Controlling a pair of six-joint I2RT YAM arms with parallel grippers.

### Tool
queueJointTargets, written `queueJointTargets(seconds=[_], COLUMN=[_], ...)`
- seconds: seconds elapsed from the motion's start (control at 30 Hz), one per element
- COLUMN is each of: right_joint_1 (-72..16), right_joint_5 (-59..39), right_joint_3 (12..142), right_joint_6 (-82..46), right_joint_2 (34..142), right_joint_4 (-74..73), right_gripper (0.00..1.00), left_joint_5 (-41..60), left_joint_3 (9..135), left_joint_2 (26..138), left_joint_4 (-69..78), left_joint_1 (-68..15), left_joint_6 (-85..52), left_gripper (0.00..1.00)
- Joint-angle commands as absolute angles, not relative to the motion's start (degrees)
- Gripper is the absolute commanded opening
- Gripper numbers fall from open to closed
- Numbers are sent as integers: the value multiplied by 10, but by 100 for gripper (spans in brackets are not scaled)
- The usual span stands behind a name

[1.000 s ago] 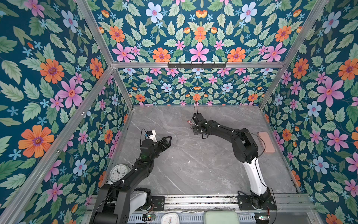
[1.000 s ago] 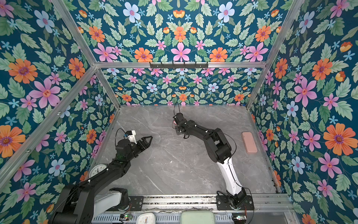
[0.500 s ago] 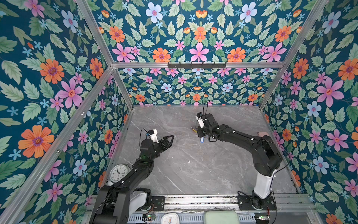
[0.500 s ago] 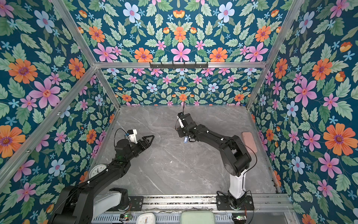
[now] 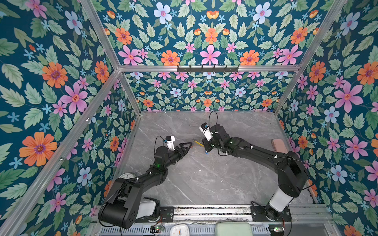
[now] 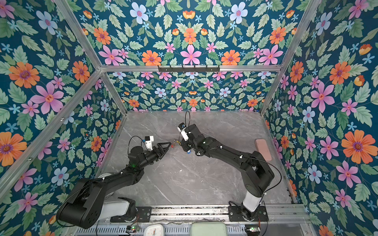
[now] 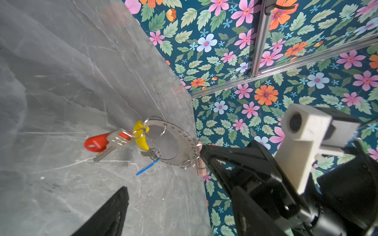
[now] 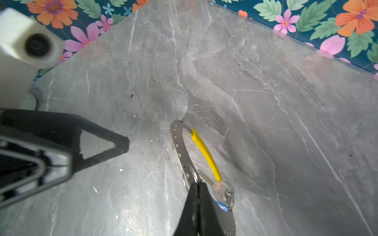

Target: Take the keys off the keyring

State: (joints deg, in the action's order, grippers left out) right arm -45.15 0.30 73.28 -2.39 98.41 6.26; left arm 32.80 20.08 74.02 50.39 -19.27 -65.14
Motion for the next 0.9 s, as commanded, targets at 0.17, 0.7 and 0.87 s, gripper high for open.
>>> queueJointTargets(seconds=[0.17,0.7,0.87], right_joint_1=[-493,-555,-560], right_joint_5=[79,103,95], right_joint_3=[750,694,669], right_joint_6=[19,97,100], right_joint_2=[998,967,956], right_joint_4=[31,-49,-68], right_gripper=[0,0,0], left_joint_5=[286,277,272], left_joint_3=[218,212,211], left_joint_2=[707,706,696], left_joint_4=[425,436,445], left_joint_1=[-216,-216,-214], left_joint_6=[-678,-694,-696], left_gripper=[79,56,63])
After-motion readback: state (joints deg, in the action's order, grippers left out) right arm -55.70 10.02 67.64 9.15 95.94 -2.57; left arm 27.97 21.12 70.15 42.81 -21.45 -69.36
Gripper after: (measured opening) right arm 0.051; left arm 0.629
